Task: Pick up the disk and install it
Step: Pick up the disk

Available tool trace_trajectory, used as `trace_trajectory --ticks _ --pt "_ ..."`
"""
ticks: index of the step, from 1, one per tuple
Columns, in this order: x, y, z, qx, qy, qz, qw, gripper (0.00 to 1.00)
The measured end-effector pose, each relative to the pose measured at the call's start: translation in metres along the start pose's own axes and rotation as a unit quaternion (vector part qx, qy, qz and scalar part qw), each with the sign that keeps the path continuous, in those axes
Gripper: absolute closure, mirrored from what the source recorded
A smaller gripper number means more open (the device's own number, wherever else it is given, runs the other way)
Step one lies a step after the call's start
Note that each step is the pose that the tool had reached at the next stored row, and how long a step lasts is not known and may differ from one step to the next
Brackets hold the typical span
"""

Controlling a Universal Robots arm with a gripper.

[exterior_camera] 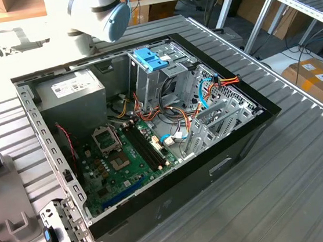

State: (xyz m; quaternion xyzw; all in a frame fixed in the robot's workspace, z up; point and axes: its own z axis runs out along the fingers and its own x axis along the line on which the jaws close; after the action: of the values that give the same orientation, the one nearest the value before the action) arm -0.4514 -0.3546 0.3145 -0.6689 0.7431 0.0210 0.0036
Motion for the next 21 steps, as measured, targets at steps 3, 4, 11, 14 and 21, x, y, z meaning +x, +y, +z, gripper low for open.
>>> trace_trajectory --ticks 3,4,11,14,21 --pt "0.0 0.0 0.0 0.0 -0.0001 0.0 1.0 0.46" --pt "0.0 0.0 0.0 0.0 -0.0001 0.0 1.0 0.46" --pt "0.0 0.0 0.0005 -0.0124 0.0011 0.0 0.99992 0.46" --pt "0.0 0.0 0.0004 -0.0145 0.0014 0.001 0.99989 0.46" --pt "0.0 0.0 0.0005 -0.0155 0.0015 0.001 0.99988 0.46"
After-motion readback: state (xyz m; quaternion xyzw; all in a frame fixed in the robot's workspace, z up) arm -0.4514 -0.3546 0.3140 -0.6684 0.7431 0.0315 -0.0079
